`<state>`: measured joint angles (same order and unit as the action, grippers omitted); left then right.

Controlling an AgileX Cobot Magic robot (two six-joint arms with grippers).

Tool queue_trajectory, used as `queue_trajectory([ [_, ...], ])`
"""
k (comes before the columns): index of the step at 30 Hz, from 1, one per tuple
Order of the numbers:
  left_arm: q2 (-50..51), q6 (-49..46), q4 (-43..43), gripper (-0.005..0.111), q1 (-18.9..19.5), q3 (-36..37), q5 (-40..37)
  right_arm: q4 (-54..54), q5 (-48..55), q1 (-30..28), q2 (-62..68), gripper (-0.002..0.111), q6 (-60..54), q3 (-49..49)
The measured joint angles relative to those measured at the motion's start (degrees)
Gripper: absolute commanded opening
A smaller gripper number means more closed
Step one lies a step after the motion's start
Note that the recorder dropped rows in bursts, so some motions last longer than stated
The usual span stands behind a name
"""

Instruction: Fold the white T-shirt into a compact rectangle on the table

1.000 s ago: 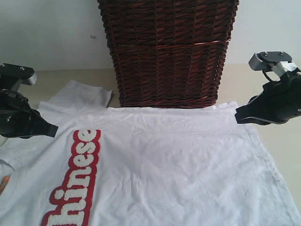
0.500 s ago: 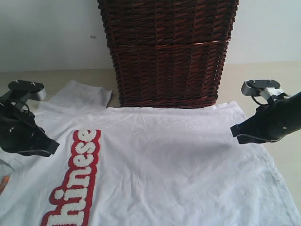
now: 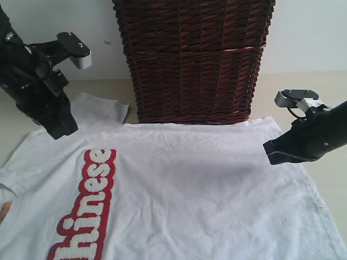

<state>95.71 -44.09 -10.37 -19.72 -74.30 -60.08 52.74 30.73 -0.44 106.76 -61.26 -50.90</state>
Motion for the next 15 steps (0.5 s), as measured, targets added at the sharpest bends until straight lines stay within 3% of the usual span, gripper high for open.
queue_trajectory([
  [3,0.32,-2.10,5.26,0.000,-0.12,-3.84,-6.95,0.00,0.00,0.00,0.00,0.000,-0.30,0.00],
  [6,0.22,-4.56,10.37,0.000,-0.12,-4.87,-8.57,0.00,0.19,0.00,0.00,0.000,-0.92,0.00],
  [12,0.21,-7.12,18.95,0.000,-0.12,2.74,-9.40,0.00,0.23,0.00,0.00,0.000,-1.07,0.00],
  [15,0.21,-7.93,20.06,0.010,-0.12,7.79,-9.66,0.00,0.34,0.00,0.00,0.000,-1.07,0.00],
])
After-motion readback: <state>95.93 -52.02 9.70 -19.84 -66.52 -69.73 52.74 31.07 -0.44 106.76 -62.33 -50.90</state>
